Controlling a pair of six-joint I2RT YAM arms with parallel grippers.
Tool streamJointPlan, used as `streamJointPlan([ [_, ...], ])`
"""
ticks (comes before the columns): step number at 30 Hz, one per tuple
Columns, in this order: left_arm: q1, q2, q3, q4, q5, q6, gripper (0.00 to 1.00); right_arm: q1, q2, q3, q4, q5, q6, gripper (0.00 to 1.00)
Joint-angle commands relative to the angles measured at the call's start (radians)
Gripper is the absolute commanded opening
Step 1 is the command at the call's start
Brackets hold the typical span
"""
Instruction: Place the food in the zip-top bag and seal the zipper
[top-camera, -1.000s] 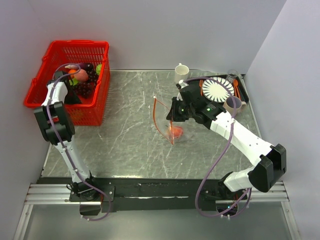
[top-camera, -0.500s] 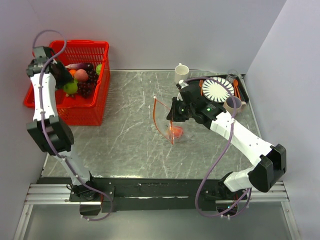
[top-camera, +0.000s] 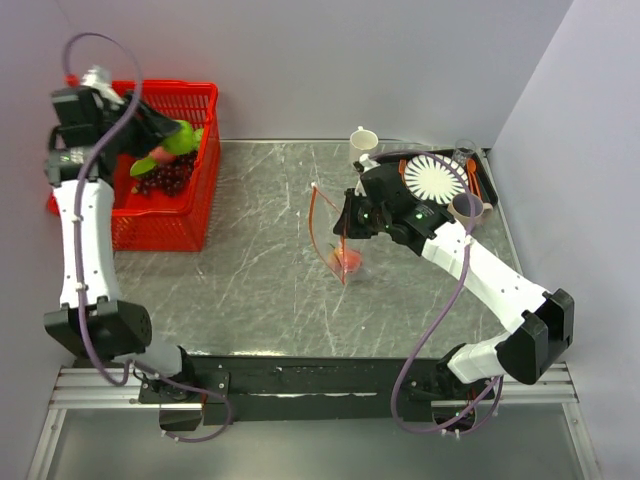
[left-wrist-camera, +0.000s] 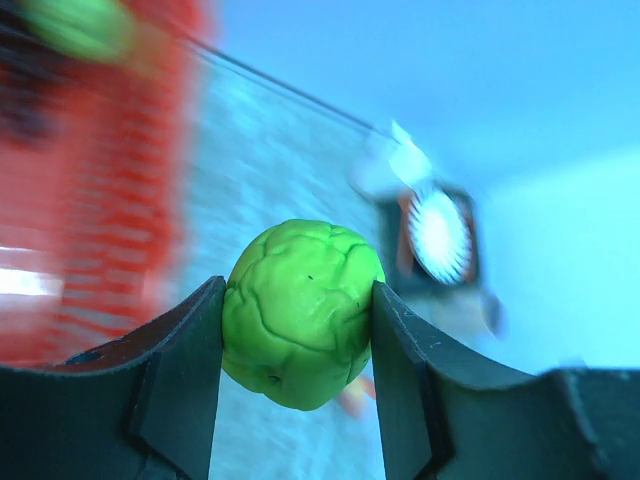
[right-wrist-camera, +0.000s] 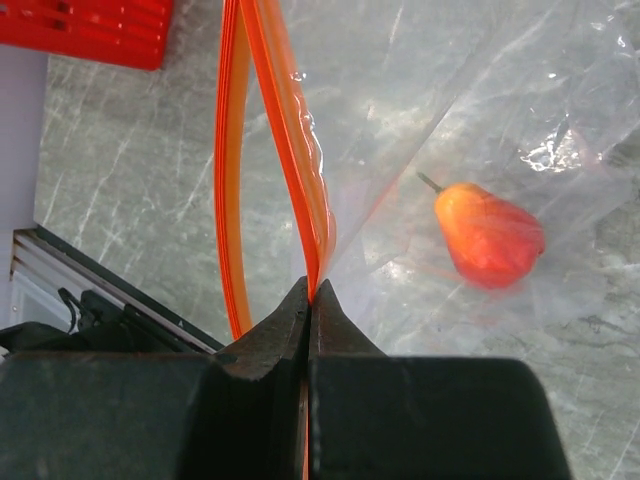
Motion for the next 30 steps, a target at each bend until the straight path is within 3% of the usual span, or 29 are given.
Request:
streamJointPlan([
  [1, -0.167, -0.083, -0.125, 0.183, 0.123, -0.1, 0.3, -0.003, 0.009, 0.064, 0.007, 0.02, -0.006, 0.0],
  [8, -0.416, -0.238, -0.459, 0.494, 0.132, -0.244, 0.33, -0.003, 0.032, 0.093, -0.015, 0.023, -0.017, 0.0],
  [14, -0.598, -0.238, -0.642, 0.779, 0.164, -0.364, 0.32, -0.003, 0.049, 0.109, -0.019, 0.014, -0.017, 0.0],
  [20, -0.71, -0.16, -0.612, 0.762, 0.059, -0.321, 0.34, -0.004, 0.047, 0.12, -0.026, 0.011, -0.015, 0.0],
  [24, -0.744, -0.125, -0.565, 0.613, -0.066, -0.231, 0.33, -0.004, 0.046, 0.129, -0.036, 0.036, -0.009, 0.0],
  [30, -0.795, -0.091, -0.602, 0.616, -0.154, -0.205, 0.32, -0.006, 0.035, 0.135, -0.044, 0.071, 0.011, 0.0],
])
